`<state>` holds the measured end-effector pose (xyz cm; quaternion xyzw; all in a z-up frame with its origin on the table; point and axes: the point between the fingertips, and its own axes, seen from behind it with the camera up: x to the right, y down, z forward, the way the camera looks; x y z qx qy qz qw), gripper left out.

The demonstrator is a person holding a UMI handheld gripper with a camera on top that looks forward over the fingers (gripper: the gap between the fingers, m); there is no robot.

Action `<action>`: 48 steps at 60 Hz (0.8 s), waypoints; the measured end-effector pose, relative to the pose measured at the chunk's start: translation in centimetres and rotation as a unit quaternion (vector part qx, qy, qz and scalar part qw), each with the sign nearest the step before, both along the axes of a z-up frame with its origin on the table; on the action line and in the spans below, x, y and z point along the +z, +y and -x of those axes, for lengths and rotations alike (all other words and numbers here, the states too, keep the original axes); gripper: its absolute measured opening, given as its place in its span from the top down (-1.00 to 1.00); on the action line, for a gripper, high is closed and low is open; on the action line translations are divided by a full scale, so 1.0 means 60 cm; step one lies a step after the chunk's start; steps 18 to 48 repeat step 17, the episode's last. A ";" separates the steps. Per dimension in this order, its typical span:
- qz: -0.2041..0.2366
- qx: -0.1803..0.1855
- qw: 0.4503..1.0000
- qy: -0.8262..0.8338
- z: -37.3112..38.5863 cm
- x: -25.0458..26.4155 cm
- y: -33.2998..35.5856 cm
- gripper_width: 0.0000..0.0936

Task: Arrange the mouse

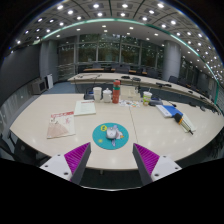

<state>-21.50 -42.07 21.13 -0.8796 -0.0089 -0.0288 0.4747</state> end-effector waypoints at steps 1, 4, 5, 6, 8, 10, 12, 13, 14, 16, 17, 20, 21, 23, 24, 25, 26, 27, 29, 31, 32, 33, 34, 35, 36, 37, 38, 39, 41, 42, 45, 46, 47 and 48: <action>0.001 0.000 1.000 0.001 0.000 0.001 -0.006 -0.82; 0.000 0.000 1.000 0.002 -0.001 0.004 -0.020 -0.82; -0.002 0.001 1.000 0.003 -0.001 -0.002 -0.022 -0.82; -0.001 0.002 1.000 0.005 -0.001 0.003 -0.028 -0.83; -0.003 0.003 1.000 0.008 0.001 0.008 -0.033 -0.82; -0.008 0.003 1.000 0.010 0.001 0.014 -0.037 -0.82; -0.012 0.003 1.000 0.010 0.000 0.019 -0.040 -0.83; -0.014 0.003 1.000 0.011 0.000 0.021 -0.041 -0.83; -0.014 0.003 1.000 0.012 0.001 0.018 -0.035 -0.82; -0.015 0.003 1.000 0.014 -0.002 0.022 -0.040 -0.83; -0.016 0.002 1.000 0.016 -0.003 0.024 -0.041 -0.83; -0.016 0.002 1.000 0.016 -0.003 0.024 -0.041 -0.83; -0.016 0.002 1.000 0.016 -0.003 0.024 -0.041 -0.83; -0.016 0.002 1.000 0.016 -0.003 0.024 -0.041 -0.83; -0.016 0.002 1.000 0.016 -0.003 0.024 -0.041 -0.83; -0.016 0.002 1.000 0.016 -0.003 0.024 -0.041 -0.83; -0.016 0.002 1.000 0.016 -0.003 0.024 -0.041 -0.83; -0.016 0.002 1.000 0.016 -0.003 0.024 -0.041 -0.83; -0.016 0.002 1.000 0.016 -0.003 0.024 -0.041 -0.83; -0.016 0.002 1.000 0.016 -0.003 0.024 -0.041 -0.83; -0.016 0.002 1.000 0.016 -0.003 0.024 -0.041 -0.83; -0.016 0.002 1.000 0.016 -0.003 0.024 -0.041 -0.83; -0.016 0.002 1.000 0.016 -0.003 0.024 -0.041 -0.83; -0.016 0.002 1.000 0.016 -0.003 0.024 -0.041 -0.83; -0.016 0.002 1.000 0.016 -0.003 0.024 -0.041 -0.83; -0.016 0.002 1.000 0.016 -0.003 0.024 -0.041 -0.83; -0.016 0.002 1.000 0.016 -0.003 0.024 -0.041 -0.83; -0.016 0.002 1.000 0.016 -0.003 0.024 -0.041 -0.83; -0.016 0.002 1.000 0.016 -0.003 0.024 -0.041 -0.83; -0.016 0.002 1.000 0.016 -0.003 0.024 -0.041 -0.83; -0.016 0.002 1.000 0.016 -0.003 0.024 -0.041 -0.83; -0.016 0.002 1.000 0.016 -0.003 0.024 -0.041 -0.83; -0.016 0.002 1.000 0.016 -0.003 0.024 -0.041 -0.83; -0.016 0.002 1.000 0.016 -0.003 0.024 -0.041 -0.83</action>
